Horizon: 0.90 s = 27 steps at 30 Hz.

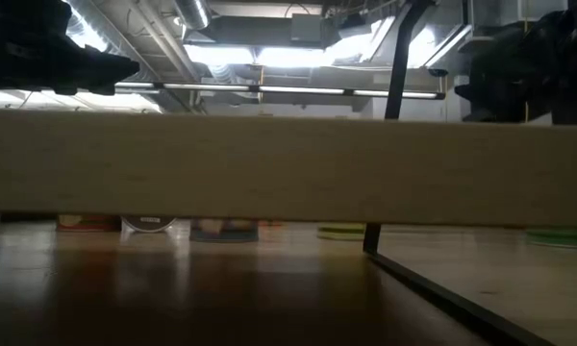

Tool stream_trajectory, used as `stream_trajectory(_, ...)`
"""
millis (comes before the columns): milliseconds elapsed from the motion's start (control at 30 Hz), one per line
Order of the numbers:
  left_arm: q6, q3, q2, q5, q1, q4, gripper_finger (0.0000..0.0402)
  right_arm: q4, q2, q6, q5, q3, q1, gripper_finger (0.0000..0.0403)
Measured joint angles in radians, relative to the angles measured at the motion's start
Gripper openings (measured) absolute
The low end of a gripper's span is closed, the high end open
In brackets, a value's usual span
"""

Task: Pick and place cans onto a shelf
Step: Put the canned carrot on the shelf

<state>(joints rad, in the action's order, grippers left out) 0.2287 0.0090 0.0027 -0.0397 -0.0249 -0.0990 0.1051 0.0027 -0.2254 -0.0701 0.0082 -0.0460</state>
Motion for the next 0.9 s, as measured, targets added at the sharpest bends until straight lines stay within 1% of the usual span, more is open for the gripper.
stream_trajectory(200, 0.0, 0.0, 0.0, 0.0, 0.0, 0.0, 0.0082, 0.026, 0.016, 0.027, 0.001, 0.043, 0.0, 0.0256)
stream_trajectory(433, 0.0, 0.0, 0.0, 0.0, 0.0, 0.0, 0.0082, 0.025, 0.122, 0.108, 0.003, 0.158, 0.0, 0.0256)
stream_trajectory(700, 0.0, 0.0, 0.0, 0.0, 0.0, 0.0, 0.0082, 0.015, 0.351, 0.129, 0.003, 0.308, 0.0, 0.0256)
stream_trajectory(900, 0.0, 0.0, 0.0, 0.0, 0.0, 0.0, 0.0082, -0.118, 0.563, 0.129, 0.001, 0.457, -0.024, 0.0256)
